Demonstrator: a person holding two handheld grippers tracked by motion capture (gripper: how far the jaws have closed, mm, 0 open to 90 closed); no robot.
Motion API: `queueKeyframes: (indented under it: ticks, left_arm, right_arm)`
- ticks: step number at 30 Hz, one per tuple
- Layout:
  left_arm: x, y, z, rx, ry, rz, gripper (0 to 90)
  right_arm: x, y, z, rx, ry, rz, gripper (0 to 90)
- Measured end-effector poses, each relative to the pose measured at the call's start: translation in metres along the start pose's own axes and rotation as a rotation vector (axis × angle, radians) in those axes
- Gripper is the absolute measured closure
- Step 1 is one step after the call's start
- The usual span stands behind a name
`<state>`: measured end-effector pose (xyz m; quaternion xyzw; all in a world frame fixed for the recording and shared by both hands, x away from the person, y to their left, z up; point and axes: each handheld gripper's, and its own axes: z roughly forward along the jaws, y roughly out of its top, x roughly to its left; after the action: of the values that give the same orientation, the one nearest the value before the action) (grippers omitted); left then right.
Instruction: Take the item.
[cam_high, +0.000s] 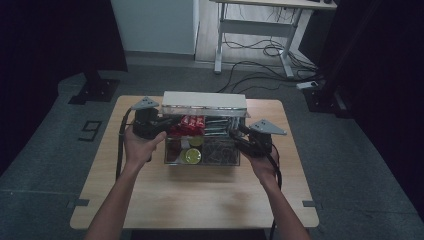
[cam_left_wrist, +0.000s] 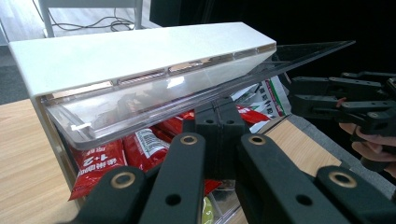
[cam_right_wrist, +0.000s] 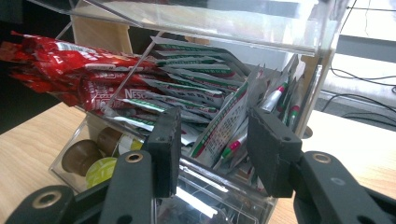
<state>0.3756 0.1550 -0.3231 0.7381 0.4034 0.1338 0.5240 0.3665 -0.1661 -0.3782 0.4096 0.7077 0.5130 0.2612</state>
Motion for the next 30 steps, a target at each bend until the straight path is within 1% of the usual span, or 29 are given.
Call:
queueKeyframes:
  ticks: [10,11,15,18,22,24,25,26,27,29,30]
  left_arm:
    - [0.0,0.001,0.0,0.0,-0.001,0.001,90.0]
    - [-0.001,0.001,0.001,0.0,-0.001,0.002,90.0]
    - [-0.001,0.001,0.001,0.001,-0.003,0.003,90.0]
    - [-0.002,0.001,0.002,0.002,-0.004,0.005,90.0]
    - [-0.002,0.001,0.002,0.002,-0.004,0.005,90.0]
    - [-0.002,0.001,0.002,0.002,-0.005,0.004,90.0]
    - [-0.002,0.001,0.003,0.001,-0.005,0.004,90.0]
    - [-0.002,0.001,0.003,0.001,-0.006,0.004,90.0]
    - [-0.002,0.001,0.003,0.001,-0.007,0.004,90.0]
    - [-0.003,0.001,0.003,0.003,-0.008,0.005,90.0]
    - [-0.003,0.001,0.003,0.003,-0.008,0.005,90.0]
  right_arm:
    - [0.002,0.004,0.01,0.006,-0.017,-0.007,60.9]
    - [0.002,0.004,0.012,0.007,-0.025,-0.008,61.4]
    - [0.002,0.005,0.014,0.013,-0.035,-0.015,61.7]
    - [0.003,0.003,0.021,0.023,-0.042,-0.025,64.7]
    - [0.003,0.004,0.023,0.026,-0.046,-0.024,66.9]
    - [0.003,0.004,0.026,0.036,-0.057,-0.031,72.1]
    - [0.003,0.004,0.026,0.036,-0.057,-0.031,72.1]
    - [0.003,0.004,0.026,0.038,-0.056,-0.032,76.7]
    - [0.003,0.004,0.027,0.045,-0.052,-0.036,84.7]
    - [0.003,0.004,0.027,0.05,-0.047,-0.038,87.5]
    - [0.003,0.004,0.027,0.05,-0.047,-0.038,87.5]
